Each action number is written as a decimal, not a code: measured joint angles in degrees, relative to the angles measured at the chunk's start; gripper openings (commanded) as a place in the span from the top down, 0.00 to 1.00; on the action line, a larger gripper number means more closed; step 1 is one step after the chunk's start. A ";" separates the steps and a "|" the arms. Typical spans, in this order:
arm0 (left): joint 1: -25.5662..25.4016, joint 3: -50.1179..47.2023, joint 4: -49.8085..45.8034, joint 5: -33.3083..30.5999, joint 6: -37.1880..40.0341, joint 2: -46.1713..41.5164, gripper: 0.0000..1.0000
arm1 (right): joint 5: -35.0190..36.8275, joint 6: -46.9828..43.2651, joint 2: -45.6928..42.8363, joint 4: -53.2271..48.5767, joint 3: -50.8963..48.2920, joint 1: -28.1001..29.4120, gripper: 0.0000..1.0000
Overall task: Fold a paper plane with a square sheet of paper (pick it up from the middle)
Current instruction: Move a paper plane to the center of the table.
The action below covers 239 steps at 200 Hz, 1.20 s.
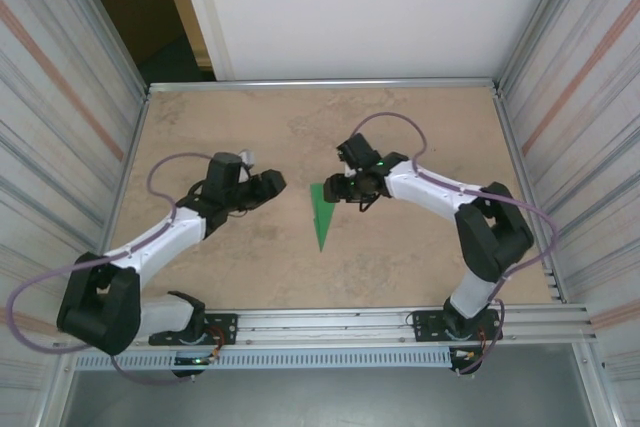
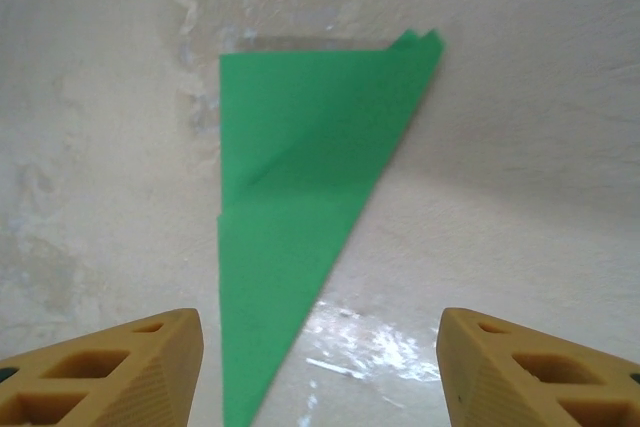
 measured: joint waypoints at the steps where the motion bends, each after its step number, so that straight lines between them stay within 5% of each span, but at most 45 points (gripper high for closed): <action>1: 0.09 -0.11 -0.20 -0.09 -0.07 -0.13 0.32 | 0.26 0.11 0.46 -0.26 0.44 0.33 0.37; 48: 2.73 -3.74 -9.14 -5.99 1.14 -7.17 0.22 | 10.38 3.89 14.27 -7.32 13.46 7.10 0.38; 94: 2.75 -4.42 -10.27 -7.34 1.97 -7.69 0.21 | 15.43 7.10 18.34 -12.15 16.57 8.11 0.45; 192: 2.75 -4.50 -10.01 -7.02 2.10 -3.23 0.20 | 20.85 10.62 18.32 -16.57 16.68 7.72 0.87; 239: 2.75 -4.50 -9.62 -5.77 2.08 -1.99 0.20 | 22.56 10.88 16.46 -17.84 16.55 6.93 1.00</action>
